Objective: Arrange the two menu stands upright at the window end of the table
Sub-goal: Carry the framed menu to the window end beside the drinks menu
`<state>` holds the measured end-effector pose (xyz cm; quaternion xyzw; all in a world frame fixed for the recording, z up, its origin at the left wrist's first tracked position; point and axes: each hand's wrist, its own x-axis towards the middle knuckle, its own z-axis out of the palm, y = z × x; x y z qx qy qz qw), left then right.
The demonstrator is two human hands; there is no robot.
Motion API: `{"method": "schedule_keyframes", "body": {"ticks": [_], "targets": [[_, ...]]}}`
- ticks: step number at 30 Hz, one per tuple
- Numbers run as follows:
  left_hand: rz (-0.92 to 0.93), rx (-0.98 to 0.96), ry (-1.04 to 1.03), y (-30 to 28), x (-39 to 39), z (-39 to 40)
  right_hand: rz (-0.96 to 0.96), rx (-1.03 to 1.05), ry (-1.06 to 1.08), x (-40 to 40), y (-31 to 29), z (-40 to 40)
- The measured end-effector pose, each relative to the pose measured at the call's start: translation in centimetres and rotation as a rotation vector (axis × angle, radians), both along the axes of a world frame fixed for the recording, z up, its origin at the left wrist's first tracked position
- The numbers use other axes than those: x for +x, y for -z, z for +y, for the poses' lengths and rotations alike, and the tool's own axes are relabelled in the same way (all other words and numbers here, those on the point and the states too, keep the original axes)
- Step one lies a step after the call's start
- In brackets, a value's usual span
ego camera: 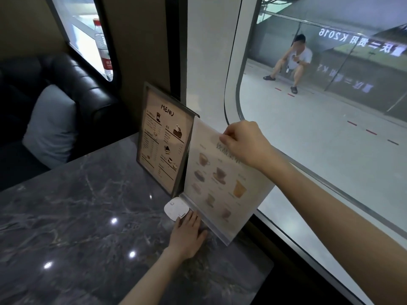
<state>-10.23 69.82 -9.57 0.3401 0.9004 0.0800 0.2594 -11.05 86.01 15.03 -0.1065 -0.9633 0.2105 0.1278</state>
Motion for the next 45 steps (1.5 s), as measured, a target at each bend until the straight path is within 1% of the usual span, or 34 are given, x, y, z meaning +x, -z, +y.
{"method": "schedule_keyframes", "body": {"ticks": [6, 15, 20, 24, 33, 45], "targets": [[0.023, -0.012, -0.005, -0.6, -0.1, -0.8, 0.041, -0.031, 0.052, -0.2, -0.1, -0.2], [0.077, 0.012, -0.034, -0.5, 0.2, -2.1, 0.021, -0.098, 0.065, -0.7, 0.0, -0.5], [0.053, 0.007, -0.044, -0.3, 0.3, -1.9, 0.012, -0.109, 0.057, -0.6, -0.3, -0.5], [0.038, 0.019, -0.055, -0.1, 0.2, -1.8, 0.009, -0.080, 0.038, -0.5, -0.1, -0.7], [-0.011, 0.032, -0.069, -0.1, 0.0, -1.6, 0.022, 0.056, 0.027, -0.8, 0.3, -0.5], [-0.021, 0.040, -0.076, 0.0, 0.0, -1.5, -0.038, 0.069, 0.034, -0.7, 0.2, -0.5]]}}
